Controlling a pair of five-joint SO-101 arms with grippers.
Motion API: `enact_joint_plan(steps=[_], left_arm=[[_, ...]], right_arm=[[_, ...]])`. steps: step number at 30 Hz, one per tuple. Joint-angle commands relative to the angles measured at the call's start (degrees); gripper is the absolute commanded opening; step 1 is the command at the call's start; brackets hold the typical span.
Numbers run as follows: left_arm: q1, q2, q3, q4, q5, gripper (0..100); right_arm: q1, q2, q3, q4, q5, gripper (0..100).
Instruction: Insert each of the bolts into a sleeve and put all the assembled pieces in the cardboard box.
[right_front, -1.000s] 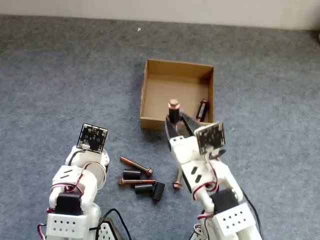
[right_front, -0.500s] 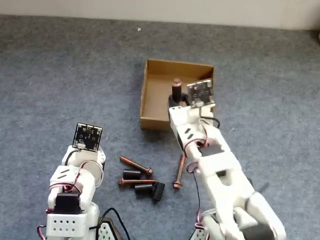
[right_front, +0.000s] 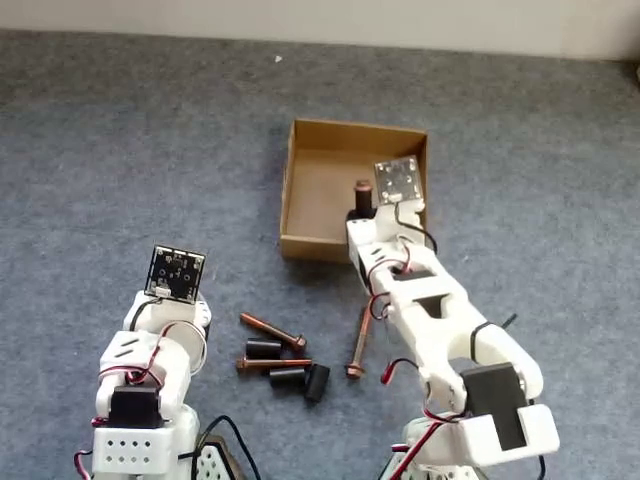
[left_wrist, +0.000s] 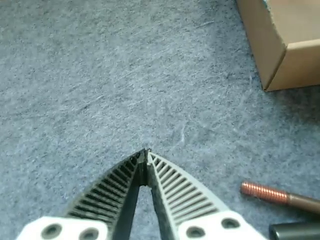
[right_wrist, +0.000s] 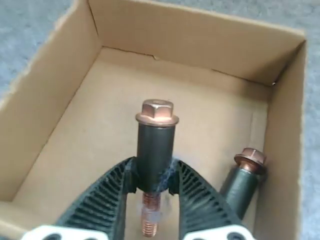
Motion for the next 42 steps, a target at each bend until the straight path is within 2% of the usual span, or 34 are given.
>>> enact_joint_plan(steps=[1,9,17,20,25,28,37,42], left_arm=[[-0.7,-0.6,-0.2,-1.3,-1.0,1],[-0.7,-0.6,-0.2,-1.3,-1.0,1],[-0.7,-0.6,0.6,-1.6,-1.0,1],[-1.2,-0.6,0.2,-1.6,-1.0,1],[-6.7,-0.6,-0.1,-3.0,-1.0,1],[-10.9,-0.6,0.0,-5.1,-1.0,1],[-20.0,-0.6,0.0,-8.6,-0.7,1],[-20.6,-0.6,0.0,-8.6,-0.7,1]], right_arm=[[0.6,-0.8,-5.1,2.9,-0.5,0.8],[0.6,-5.1,-7.9,13.4,-0.5,15.9],[0.1,-23.7,-7.3,23.6,-0.5,16.3],[-1.5,-29.2,-7.2,32.3,-0.5,16.3],[-9.4,-34.5,-7.8,53.0,-0.2,16.3],[-15.1,-34.7,-8.5,58.9,-0.2,16.3],[-32.9,-34.6,-8.3,63.0,-0.1,16.3],[-37.1,-34.1,-8.3,61.5,0.1,16.3]])
